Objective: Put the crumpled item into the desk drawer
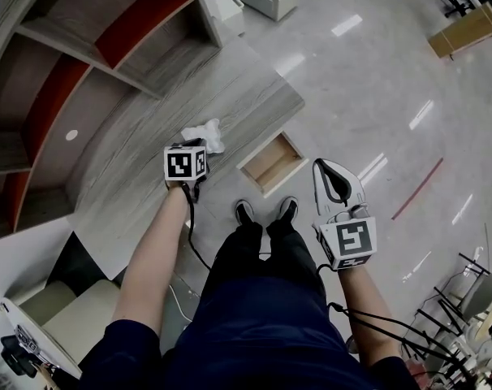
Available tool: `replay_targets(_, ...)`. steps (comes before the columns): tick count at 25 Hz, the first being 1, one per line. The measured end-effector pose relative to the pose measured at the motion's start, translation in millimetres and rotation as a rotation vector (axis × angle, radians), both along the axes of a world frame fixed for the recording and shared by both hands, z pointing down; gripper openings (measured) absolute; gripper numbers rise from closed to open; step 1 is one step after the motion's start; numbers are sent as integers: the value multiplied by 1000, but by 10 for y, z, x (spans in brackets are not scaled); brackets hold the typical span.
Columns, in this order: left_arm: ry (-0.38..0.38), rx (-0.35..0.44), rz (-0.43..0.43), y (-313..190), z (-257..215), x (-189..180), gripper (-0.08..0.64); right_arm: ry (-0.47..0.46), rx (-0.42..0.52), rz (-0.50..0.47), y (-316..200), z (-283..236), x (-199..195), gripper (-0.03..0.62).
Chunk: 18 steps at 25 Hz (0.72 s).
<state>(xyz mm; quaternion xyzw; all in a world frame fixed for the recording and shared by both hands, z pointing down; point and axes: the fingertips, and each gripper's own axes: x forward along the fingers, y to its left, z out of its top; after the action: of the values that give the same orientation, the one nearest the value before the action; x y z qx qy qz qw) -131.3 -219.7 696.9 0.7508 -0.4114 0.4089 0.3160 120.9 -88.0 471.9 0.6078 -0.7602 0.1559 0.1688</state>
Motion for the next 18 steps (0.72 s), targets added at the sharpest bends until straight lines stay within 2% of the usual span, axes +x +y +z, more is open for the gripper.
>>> replay_targets(2,1,13,16,16,-8,22,5,-2,8,-6,-8,2,-14,6)
replay_targets(7,4,60,80,71,-157,116,5,3,3,-17,-23,-9,-94,6)
replay_targets(14,6,148,264,265,-393,550,5,2,10,-5,60,-15,-63,6)
replay_targets(18,7,161,341,403,-380,819,5,3,-7,21,146,-14,14,6)
